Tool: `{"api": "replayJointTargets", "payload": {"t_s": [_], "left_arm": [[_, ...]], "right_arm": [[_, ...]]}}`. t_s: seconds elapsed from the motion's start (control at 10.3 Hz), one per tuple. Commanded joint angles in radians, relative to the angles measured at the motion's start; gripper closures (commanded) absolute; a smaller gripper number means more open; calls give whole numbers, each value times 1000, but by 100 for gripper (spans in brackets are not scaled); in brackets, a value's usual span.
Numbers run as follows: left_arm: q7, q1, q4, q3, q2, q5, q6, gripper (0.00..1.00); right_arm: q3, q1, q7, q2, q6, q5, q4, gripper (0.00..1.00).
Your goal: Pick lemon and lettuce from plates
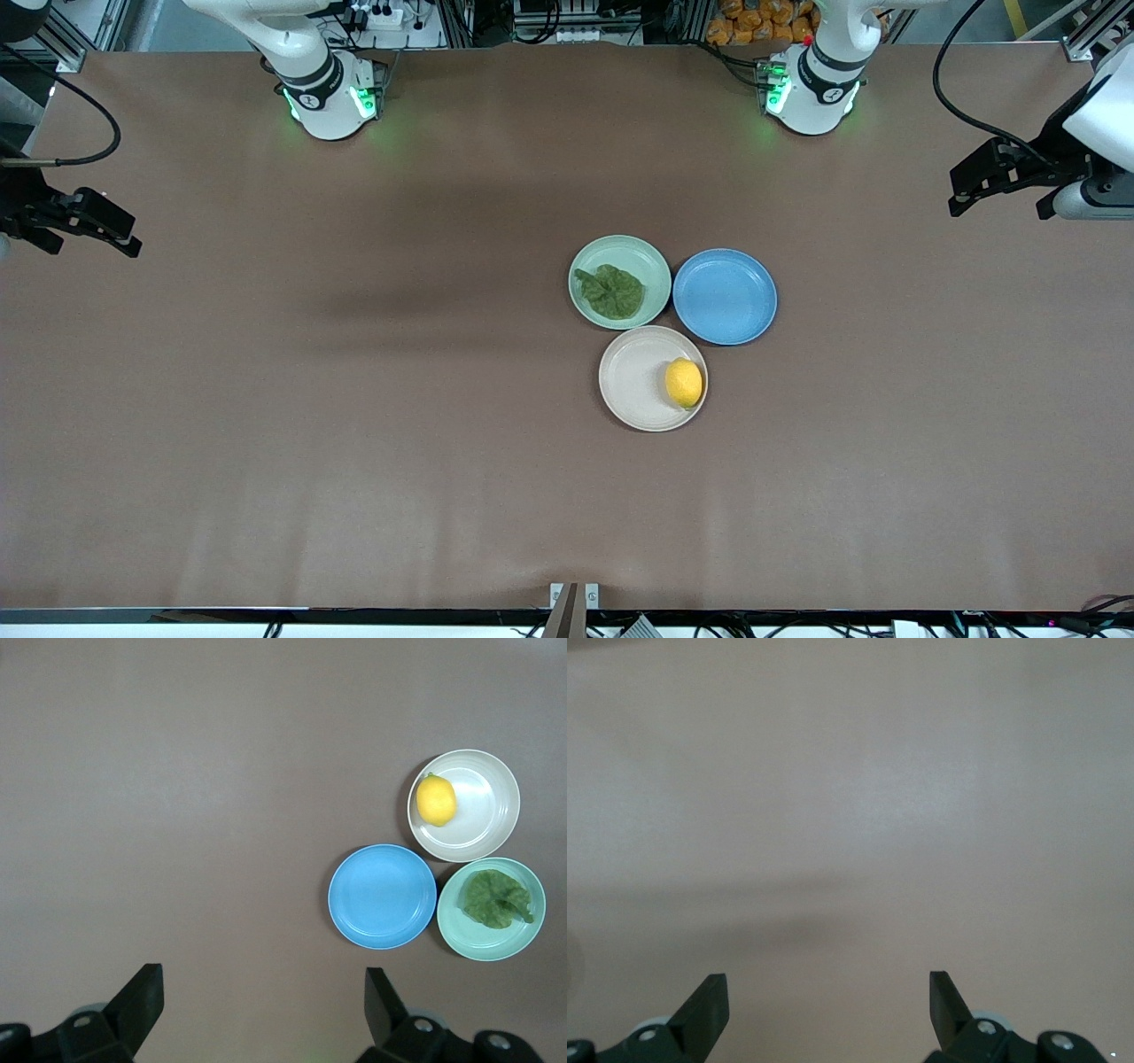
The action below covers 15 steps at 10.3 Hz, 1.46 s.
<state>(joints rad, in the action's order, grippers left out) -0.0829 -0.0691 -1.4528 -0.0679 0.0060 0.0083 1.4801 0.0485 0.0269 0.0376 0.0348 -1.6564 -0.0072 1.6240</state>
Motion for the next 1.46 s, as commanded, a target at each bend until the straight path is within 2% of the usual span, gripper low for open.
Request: {"api": "replayJointTargets", "payload": {"t_s": [0.0,0.68,0.88,1.07,1.36], "left_arm": [[38,-1,19,5,-4,-4,-9,0],[34,-1,14,7,11,-22,-6,0],[29,-8,14,5,32,-28,-4,0],[20,-24,15,-1,86,-31,29,0],[-98,-92,17,-12,187,-33,132,0]], "right_arm": [[5,11,-5,23,1,-13,27,0],[5,10,-7,23,1,-10,25,0],[-12,25,13,19,0,1,25,0],[-36,83,114,-4,-6,1,25,0],[-55,241,322,-64,-16,1,22,0]]}}
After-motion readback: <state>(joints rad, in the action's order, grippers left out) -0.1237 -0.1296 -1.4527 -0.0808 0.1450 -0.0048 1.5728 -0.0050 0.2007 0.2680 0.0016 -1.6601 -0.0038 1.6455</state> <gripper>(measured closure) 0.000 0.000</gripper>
